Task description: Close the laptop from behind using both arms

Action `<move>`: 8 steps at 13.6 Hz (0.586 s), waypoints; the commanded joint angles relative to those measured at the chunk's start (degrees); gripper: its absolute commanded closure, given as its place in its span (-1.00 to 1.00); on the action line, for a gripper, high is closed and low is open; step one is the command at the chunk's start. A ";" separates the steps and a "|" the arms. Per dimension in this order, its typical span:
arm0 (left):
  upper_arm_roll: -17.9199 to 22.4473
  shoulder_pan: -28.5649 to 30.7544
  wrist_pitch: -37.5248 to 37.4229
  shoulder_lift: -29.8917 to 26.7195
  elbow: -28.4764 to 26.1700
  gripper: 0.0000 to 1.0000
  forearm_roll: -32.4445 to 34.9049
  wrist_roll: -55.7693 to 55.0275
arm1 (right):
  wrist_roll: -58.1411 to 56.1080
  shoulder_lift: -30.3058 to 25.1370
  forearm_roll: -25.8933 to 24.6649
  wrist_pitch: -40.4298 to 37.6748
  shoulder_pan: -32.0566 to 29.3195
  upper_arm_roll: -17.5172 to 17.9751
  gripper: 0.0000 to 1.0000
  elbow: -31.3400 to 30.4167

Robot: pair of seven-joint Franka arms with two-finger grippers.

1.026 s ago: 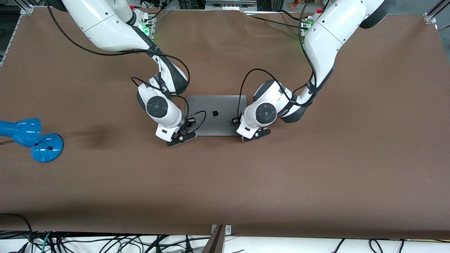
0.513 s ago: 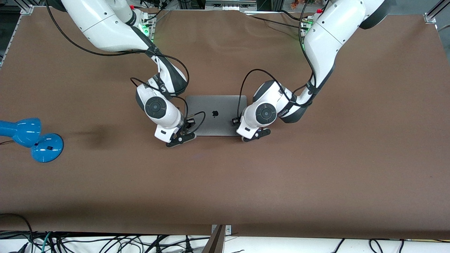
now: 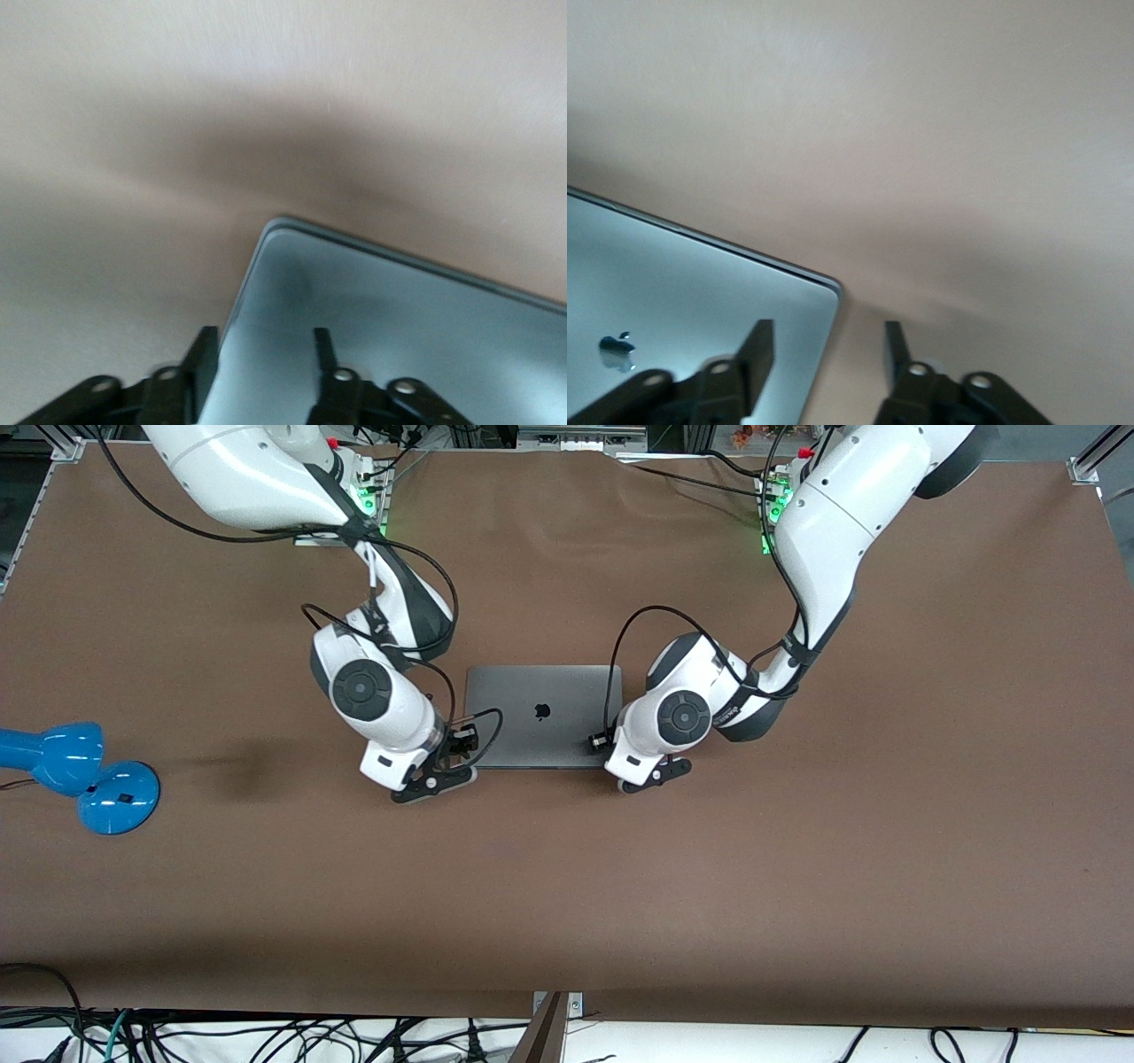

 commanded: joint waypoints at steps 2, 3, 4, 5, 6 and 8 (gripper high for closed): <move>-0.51 1.82 -7.28 -5.84 -0.76 -1.00 1.98 0.89 | 0.05 -6.84 1.18 -5.18 -2.18 -0.22 -0.80 -0.49; -0.52 1.91 -7.73 -7.68 -1.90 -1.00 2.07 1.15 | 0.05 -8.78 1.18 -7.02 -2.18 -1.35 -0.81 -0.49; -0.60 2.08 -7.65 -10.13 -3.73 -1.00 2.07 1.77 | 0.48 -10.97 1.18 -8.34 -2.18 -2.15 -0.83 -0.40; -0.60 2.78 -7.65 -13.29 -6.28 -1.00 1.98 3.51 | 1.45 -13.43 1.18 -9.66 -2.27 -3.20 -0.88 -0.40; -0.60 3.57 -7.65 -16.71 -9.26 -1.00 1.90 4.75 | 1.80 -15.63 1.26 -10.98 -2.44 -4.08 -0.97 -0.40; -0.95 4.02 -7.56 -23.39 -14.71 -1.00 1.54 5.20 | 1.72 -19.59 1.26 -14.05 -4.19 -4.53 -0.97 -0.23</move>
